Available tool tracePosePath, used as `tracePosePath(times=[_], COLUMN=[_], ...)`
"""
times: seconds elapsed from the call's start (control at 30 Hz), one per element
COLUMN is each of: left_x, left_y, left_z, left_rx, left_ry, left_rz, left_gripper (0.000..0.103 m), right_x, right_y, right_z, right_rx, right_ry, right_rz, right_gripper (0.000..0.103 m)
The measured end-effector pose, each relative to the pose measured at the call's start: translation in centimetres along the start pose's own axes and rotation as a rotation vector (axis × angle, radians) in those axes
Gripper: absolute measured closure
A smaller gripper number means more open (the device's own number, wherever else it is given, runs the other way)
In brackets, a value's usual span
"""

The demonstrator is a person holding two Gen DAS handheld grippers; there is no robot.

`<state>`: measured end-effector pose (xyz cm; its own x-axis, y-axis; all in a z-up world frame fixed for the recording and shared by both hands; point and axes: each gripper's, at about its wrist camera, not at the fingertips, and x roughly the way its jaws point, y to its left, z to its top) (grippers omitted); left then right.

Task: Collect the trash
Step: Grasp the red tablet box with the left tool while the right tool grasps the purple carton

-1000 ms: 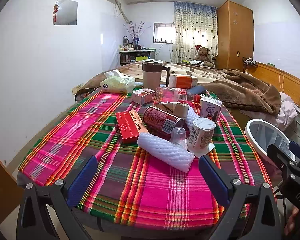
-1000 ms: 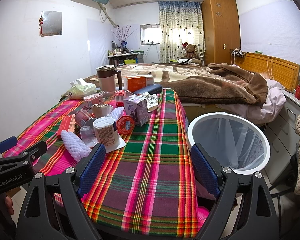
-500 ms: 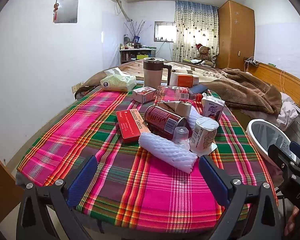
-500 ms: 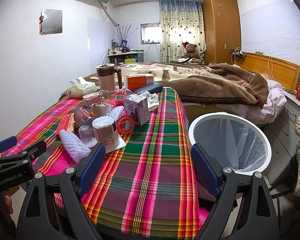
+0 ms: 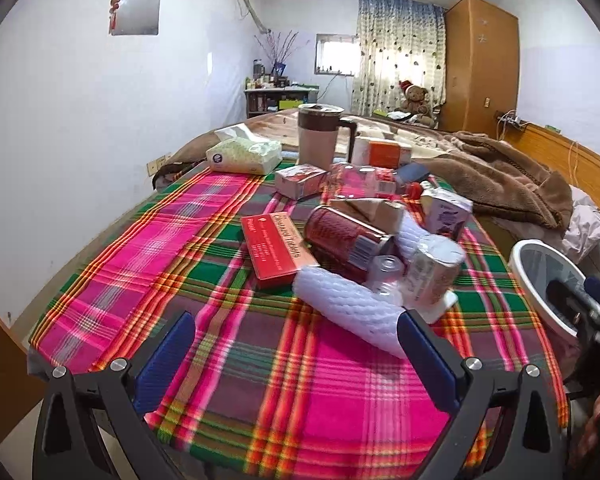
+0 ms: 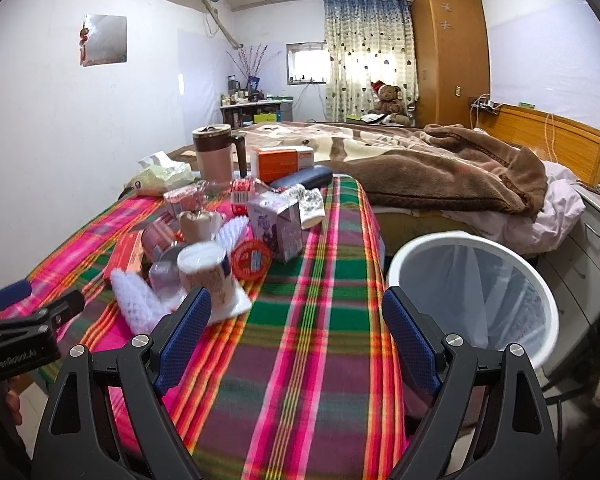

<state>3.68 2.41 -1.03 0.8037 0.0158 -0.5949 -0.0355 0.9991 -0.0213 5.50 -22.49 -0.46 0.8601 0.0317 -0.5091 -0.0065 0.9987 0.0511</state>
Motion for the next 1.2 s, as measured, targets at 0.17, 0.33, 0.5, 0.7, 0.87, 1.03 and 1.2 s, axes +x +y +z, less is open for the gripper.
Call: tracePosePath(times=[0.17,0.33,0.5,0.7,0.87,1.03,1.2], left_x=[2.8,5.8,8.6,12.4,14.5,16.4,17.7], left_y=[2.2,4.1,5.4,5.3,4.3,3.5,3.1], left_z=[1.4,3.0,4.2,4.9,5.5,5.8,5.8], left_rx=[-0.046,-0.080,-0.118,-0.126,-0.107,-0.088,-0.067], left_ry=[0.035,0.061,0.106,0.185,0.219,0.259,0.308], left_rz=[0.008,0.012,-0.003,-0.029,-0.038,-0.022,0.009], left_gripper=[0.000,0.000,0.001,0.001,0.001,0.001,0.004], right_x=[3.2,7.0,8.7,10.6,11.7,12.4,13.1], right_y=[-0.1,-0.1,0.2,0.7,1.0,1.4,1.4], right_z=[1.8,3.3,4.1,5.0,5.5,5.4,5.5], right_rx=[-0.015,-0.032,-0.059,-0.103,-0.122,-0.123,-0.119], right_ry=[0.004,0.055,0.067,0.092,0.122,0.148,0.164], right_rz=[0.028,0.044,0.075,0.103,0.140,0.176,0.188], right_gripper=[0.014,0.014,0.014,0.014,0.024,0.029,0.036])
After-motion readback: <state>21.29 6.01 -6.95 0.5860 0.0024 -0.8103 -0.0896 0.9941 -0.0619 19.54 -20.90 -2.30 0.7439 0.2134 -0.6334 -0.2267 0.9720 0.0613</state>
